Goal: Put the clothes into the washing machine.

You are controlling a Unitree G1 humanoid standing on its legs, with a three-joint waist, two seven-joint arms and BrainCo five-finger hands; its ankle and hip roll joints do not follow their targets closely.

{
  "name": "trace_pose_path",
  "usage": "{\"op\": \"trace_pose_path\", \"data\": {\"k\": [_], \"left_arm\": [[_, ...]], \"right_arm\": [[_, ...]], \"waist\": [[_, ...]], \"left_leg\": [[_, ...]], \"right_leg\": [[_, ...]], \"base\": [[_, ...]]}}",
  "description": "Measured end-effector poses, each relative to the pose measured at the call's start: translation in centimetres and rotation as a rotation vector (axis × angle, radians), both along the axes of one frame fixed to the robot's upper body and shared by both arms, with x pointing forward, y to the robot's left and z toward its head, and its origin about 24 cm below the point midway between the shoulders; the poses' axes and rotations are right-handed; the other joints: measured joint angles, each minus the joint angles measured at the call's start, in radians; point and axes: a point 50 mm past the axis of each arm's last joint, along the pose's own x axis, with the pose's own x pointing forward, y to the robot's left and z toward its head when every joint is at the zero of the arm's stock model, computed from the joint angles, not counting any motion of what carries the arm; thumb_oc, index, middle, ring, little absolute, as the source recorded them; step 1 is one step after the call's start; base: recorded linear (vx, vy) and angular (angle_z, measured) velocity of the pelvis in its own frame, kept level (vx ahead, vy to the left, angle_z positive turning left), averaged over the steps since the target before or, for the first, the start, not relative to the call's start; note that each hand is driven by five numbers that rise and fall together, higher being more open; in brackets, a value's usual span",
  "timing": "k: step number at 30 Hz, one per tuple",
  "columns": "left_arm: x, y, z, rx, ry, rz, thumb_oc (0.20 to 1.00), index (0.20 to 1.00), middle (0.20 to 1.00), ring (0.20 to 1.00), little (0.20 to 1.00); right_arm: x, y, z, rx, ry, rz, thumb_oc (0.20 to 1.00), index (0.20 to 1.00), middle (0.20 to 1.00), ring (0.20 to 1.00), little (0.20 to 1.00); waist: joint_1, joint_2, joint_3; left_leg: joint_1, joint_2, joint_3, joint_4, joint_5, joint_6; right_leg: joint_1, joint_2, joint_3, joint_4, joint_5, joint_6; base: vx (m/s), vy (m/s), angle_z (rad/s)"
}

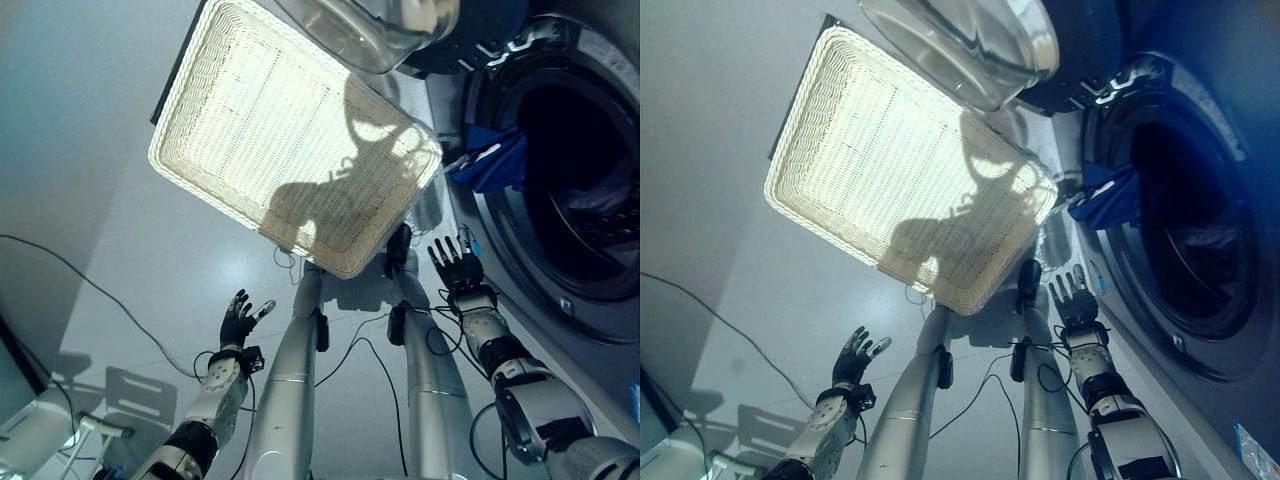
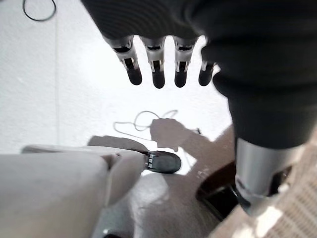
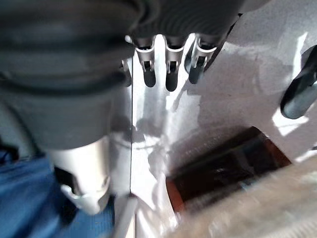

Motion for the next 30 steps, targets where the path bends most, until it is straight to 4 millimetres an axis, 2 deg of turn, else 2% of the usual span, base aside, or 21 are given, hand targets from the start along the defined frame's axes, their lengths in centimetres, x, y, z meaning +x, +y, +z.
{"op": "trace_pose_path", "data": {"k": [5, 6, 8, 9, 11, 16, 19, 26, 30], "left_arm": [[0.4, -1.6, 0.7, -0.023, -0.035, -0.043, 1.000, 1.000, 1.000, 1.000, 1.000], [0.6, -2.0, 1.1, -0.031, -0.051, -0.050, 1.000, 1.000, 1.000, 1.000, 1.000], [0.7, -2.1, 1.4, -0.033, -0.063, -0.048, 1.000, 1.000, 1.000, 1.000, 1.000], [0.9, -2.3, 1.9, -0.028, -0.079, -0.055, 1.000, 1.000, 1.000, 1.000, 1.000], [1.2, -2.5, 2.4, -0.050, -0.097, -0.046, 1.000, 1.000, 1.000, 1.000, 1.000], [1.4, -1.6, 3.7, -0.030, -0.141, -0.049, 1.000, 1.000, 1.000, 1.000, 1.000], [1.5, -1.2, 4.1, -0.019, -0.158, -0.048, 1.000, 1.000, 1.000, 1.000, 1.000], [1.2, 0.5, 4.5, 0.010, -0.170, -0.027, 1.000, 1.000, 1.000, 1.000, 1.000], [0.0, 1.6, 3.7, 0.004, -0.145, -0.015, 1.000, 1.000, 1.000, 1.000, 1.000]], "right_arm": [[2.0, -1.8, 4.8, -0.001, -0.102, -0.068, 1.000, 1.000, 1.000, 1.000, 1.000], [2.6, -2.3, 6.7, -0.017, -0.148, -0.083, 1.000, 1.000, 1.000, 1.000, 1.000], [3.0, -2.7, 8.3, -0.030, -0.190, -0.094, 1.000, 1.000, 1.000, 1.000, 1.000], [3.4, -3.0, 10.3, -0.042, -0.246, -0.110, 1.000, 1.000, 1.000, 1.000, 1.000], [3.5, -3.9, 12.5, -0.036, -0.327, -0.144, 1.000, 1.000, 1.000, 1.000, 1.000], [2.9, -4.9, 14.9, 0.000, -0.490, -0.232, 1.000, 1.000, 1.000, 1.000, 1.000], [2.8, -4.9, 15.2, -0.015, -0.511, -0.247, 1.000, 1.000, 1.000, 1.000, 1.000], [1.4, -5.2, 14.6, -0.035, -0.605, -0.235, 1.000, 1.000, 1.000, 1.000, 1.000], [0.2, -5.1, 13.6, -0.100, -0.596, -0.238, 1.000, 1.000, 1.000, 1.000, 1.000]], "waist": [[0.026, 0.034, 0.002], [0.027, 0.041, -0.001], [0.030, 0.041, -0.002], [0.034, 0.041, -0.002], [0.048, 0.041, -0.002], [0.049, 0.041, -0.002], [0.050, 0.041, -0.001], [0.047, 0.041, -0.001], [0.036, 0.040, 0.000]], "left_leg": [[-0.060, -0.005, -0.020, -0.002, 0.008, -0.004], [-0.081, -0.008, -0.026, 0.000, 0.010, -0.005], [-0.099, -0.007, -0.027, 0.003, 0.016, -0.006], [-0.129, -0.008, -0.032, 0.013, 0.021, -0.010], [-0.153, -0.004, -0.037, 0.016, 0.025, -0.014], [-0.153, -0.001, -0.045, 0.017, 0.024, -0.019], [-0.153, -0.001, -0.043, 0.017, 0.024, -0.019], [-0.134, -0.010, -0.033, 0.023, 0.025, -0.017], [-0.089, -0.013, -0.003, 0.021, 0.024, -0.013]], "right_leg": [[-0.073, 0.002, 0.003, 0.036, -0.009, -0.002], [-0.098, 0.000, 0.001, 0.051, -0.016, -0.005], [-0.120, 0.000, 0.001, 0.063, -0.019, -0.008], [-0.151, -0.001, 0.000, 0.078, -0.024, -0.014], [-0.178, 0.000, -0.004, 0.088, -0.027, -0.018], [-0.179, 0.001, -0.012, 0.098, -0.035, -0.028], [-0.180, 0.000, -0.011, 0.099, -0.035, -0.028], [-0.166, -0.005, -0.004, 0.108, -0.034, -0.028], [-0.131, -0.014, 0.009, 0.112, -0.033, -0.027]], "base": [[0.06, -0.038, 0.05], [0.04, -0.054, 0.07], [0.04, -0.051, 0.06], [0.03, -0.041, 0.05], [0.02, -0.061, 0.04], [0.00, -0.029, 0.02], [0.00, 0.000, 0.00], [-0.04, -0.003, 0.01], [-0.05, 0.052, -0.04]]}}
